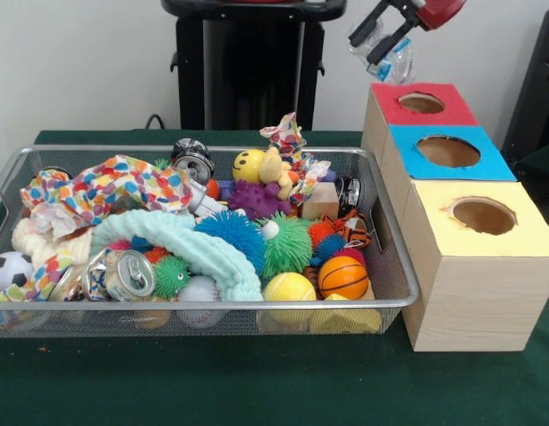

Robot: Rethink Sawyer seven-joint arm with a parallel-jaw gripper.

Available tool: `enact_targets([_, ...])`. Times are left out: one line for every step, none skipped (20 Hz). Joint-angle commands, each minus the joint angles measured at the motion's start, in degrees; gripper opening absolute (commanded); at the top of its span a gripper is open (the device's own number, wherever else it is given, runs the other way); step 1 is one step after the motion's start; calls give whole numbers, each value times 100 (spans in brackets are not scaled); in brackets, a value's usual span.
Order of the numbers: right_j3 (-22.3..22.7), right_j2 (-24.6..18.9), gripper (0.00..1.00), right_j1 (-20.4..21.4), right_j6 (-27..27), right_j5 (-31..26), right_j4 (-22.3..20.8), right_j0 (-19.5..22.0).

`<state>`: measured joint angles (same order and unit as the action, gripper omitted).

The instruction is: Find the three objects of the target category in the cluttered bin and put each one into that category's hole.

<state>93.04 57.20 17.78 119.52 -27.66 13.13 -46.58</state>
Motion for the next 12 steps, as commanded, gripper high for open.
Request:
enact_targets([-513, -32, 0, -680, 1801, -1007, 343, -158])
enact_targets([-544, 24, 0, -750, 1832, -1030, 338, -193])
enact_targets([-576, 81, 0, -821, 1862, -1054, 333, -227])
enact_targets([-621, 142, 0, -885, 1881, -1113, 326, -260])
enact_targets([-665, 204, 0, -950, 1901, -1172, 318, -292])
enact_targets([-700, 257, 0, -1008, 1926, -1214, 316, -315])
enact_targets([-730, 313, 0, -1074, 1978, -1221, 323, -340])
enact_targets([-729, 343, 0, -1123, 2062, -1234, 352, -371])
enact_targets([-753, 391, 0, -1186, 2134, -1266, 370, -394])
enact_targets([-753, 410, 0, -1225, 2183, -1278, 390, -418])
enact_targets([-782, 459, 0, -1296, 2229, -1282, 401, -443])
enact_targets([-791, 492, 0, -1349, 2283, -1288, 426, -471])
